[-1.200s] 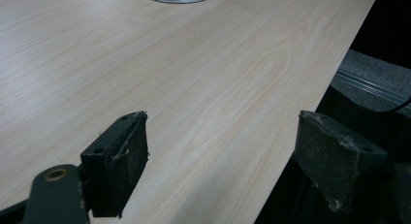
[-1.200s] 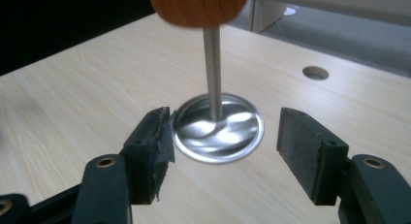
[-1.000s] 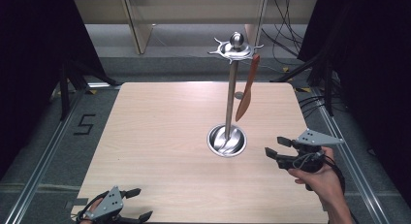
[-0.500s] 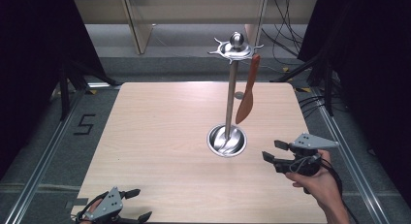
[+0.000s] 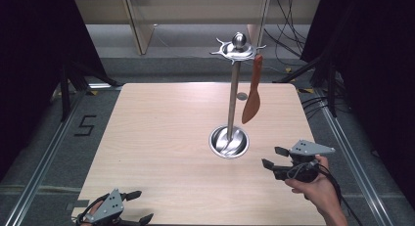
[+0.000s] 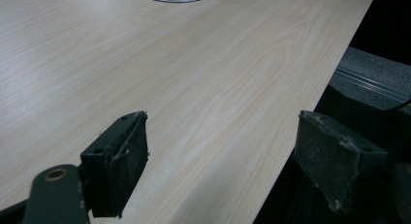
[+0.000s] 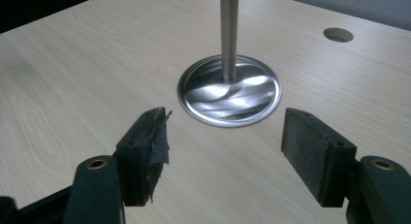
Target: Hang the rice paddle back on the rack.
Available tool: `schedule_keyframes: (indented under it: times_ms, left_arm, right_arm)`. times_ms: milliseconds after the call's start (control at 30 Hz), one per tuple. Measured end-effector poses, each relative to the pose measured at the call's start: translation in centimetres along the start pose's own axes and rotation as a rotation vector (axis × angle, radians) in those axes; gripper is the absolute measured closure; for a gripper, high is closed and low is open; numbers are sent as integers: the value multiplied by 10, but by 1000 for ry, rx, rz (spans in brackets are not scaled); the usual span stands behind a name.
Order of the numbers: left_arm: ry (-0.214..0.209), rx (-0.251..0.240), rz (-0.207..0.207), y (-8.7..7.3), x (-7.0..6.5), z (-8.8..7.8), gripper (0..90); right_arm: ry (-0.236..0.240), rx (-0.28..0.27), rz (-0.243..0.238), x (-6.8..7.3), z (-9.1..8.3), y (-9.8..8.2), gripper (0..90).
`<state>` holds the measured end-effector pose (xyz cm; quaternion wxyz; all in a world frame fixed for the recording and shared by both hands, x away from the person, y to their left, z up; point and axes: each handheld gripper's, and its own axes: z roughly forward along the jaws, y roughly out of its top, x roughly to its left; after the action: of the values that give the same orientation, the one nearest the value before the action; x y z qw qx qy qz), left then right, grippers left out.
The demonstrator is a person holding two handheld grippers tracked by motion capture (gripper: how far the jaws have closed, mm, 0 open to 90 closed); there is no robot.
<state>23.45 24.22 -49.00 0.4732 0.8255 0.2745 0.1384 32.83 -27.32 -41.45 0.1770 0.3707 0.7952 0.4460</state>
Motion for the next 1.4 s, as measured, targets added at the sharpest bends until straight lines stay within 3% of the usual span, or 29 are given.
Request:
schedule_keyframes:
  times_ms: [33,100,200,333,367,400,567,600,800,833,900,933,967,1033,1067,1100,1133,1167,1200,1233,1333,1367,1400]
  left_arm:
    - [2,12,24,0,2,-1,191]
    - [-3,-5,0,0,0,1,190]
    - [0,4,13,0,1,0,191]
    - [-3,-11,-8,0,-1,1,191]
    - [3,14,23,0,2,-1,191]
    - [4,15,28,0,2,-1,191]
    - [4,17,30,0,2,-2,191]
    - [4,17,30,0,2,-2,191]
    - [-7,10,13,0,1,0,191]
    - [0,10,-16,-1,-1,0,191]
    - [4,18,29,0,2,-2,191]
    - [3,18,28,0,2,-2,191]
    - [3,18,29,0,2,-1,191]
    - [5,19,32,0,2,-1,191]
    - [4,25,44,0,3,-2,191]
    - [3,35,52,1,3,-2,191]
    - [1,29,-7,-1,0,-2,191]
    - [-4,6,-25,-1,-2,0,191]
    - [-6,19,-6,-1,0,-1,191]
    - [-1,9,-15,-1,-1,0,191]
    - [-5,-5,-2,-1,0,0,191]
    - [-5,-4,-2,-1,0,0,191]
    - [-4,-4,-2,-1,0,0,191]
  right_arm:
    - [-1,1,18,2,0,-1,342]
    - [10,5,8,2,-1,-2,340]
    - [12,-1,16,5,-1,-3,338]
    - [15,14,8,6,1,-7,337]
    - [18,26,6,6,1,-8,337]
    - [14,19,-6,4,2,-9,337]
    - [13,51,35,5,5,-17,334]
    - [12,44,24,4,5,-18,334]
    - [35,67,39,7,8,-25,331]
    - [29,69,36,7,8,-25,330]
    - [27,69,29,7,10,-28,329]
    - [30,70,45,9,10,-28,329]
    - [27,67,10,7,11,-29,329]
    - [38,79,45,11,12,-32,328]
    - [27,68,0,8,14,-33,327]
    - [37,83,22,9,13,-34,327]
    - [35,80,43,12,14,-35,327]
    - [37,83,43,12,14,-37,326]
    - [44,78,31,11,15,-38,326]
    - [41,84,23,11,15,-39,326]
    - [50,104,64,15,15,-44,326]
    - [30,88,29,13,17,-46,326]
    - [45,96,54,15,17,-47,326]
